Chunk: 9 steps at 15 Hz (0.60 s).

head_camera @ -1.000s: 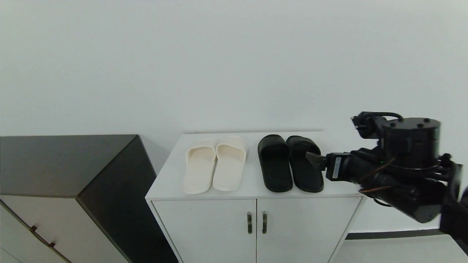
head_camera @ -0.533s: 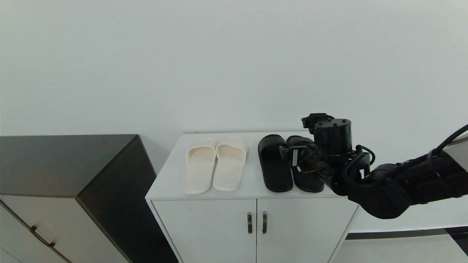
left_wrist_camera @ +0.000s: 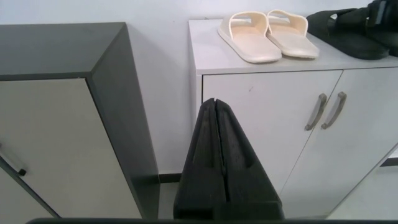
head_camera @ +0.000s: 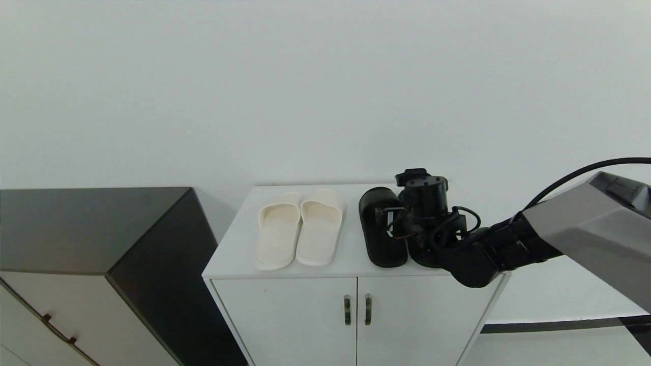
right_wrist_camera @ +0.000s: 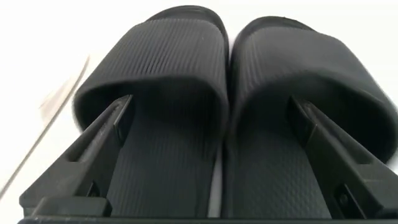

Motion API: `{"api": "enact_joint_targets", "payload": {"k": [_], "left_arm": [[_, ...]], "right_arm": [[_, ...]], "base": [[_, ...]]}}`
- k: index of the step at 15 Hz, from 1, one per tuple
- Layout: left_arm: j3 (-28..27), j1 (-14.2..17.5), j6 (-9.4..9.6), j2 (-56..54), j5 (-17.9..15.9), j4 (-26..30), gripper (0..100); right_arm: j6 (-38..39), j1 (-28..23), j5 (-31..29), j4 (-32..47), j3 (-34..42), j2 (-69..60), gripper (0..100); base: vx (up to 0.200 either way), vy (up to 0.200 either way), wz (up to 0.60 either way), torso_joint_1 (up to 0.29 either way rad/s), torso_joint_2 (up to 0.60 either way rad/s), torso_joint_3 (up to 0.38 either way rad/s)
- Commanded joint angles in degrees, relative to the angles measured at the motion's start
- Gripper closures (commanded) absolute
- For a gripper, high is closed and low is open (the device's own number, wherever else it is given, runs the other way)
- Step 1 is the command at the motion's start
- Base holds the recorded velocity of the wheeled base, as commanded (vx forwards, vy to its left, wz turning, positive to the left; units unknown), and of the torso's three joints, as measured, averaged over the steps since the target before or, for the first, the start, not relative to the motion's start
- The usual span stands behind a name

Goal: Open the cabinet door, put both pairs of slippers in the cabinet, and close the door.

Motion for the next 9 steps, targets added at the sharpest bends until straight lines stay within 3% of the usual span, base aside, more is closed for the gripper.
{"api": "enact_joint_targets", "payload": {"k": [1, 6, 7, 9], "left_arm": [[0.0, 0.01, -0.02, 0.05, 0.0, -0.04, 100], [0.0, 0.01, -0.11, 0.05, 0.0, -0.04, 100], [0.0, 0.01, -0.11, 0.05, 0.0, -0.04, 100], [0.0, 0.01, -0.11, 0.05, 0.0, -0.04, 100]], "right_arm": [[-0.07, -1.18, -0.01, 0.06, -3.51, 4.11, 0], [-2.27, -3.02, -0.09, -0.2, -9.75, 8.68, 0], [-2.71, -3.02, -0.09, -0.38, -10.01, 8.95, 100], [-3.32, -3.02, -0.09, -0.73, -10.63, 9.03, 100]], "base": [[0.0, 0.0, 0.0, 0.0, 0.0, 0.0], [0.0, 0.0, 0.0, 0.0, 0.0, 0.0], [0.0, 0.0, 0.0, 0.0, 0.0, 0.0], [0.0, 0.0, 0.0, 0.0, 0.0, 0.0]]}}
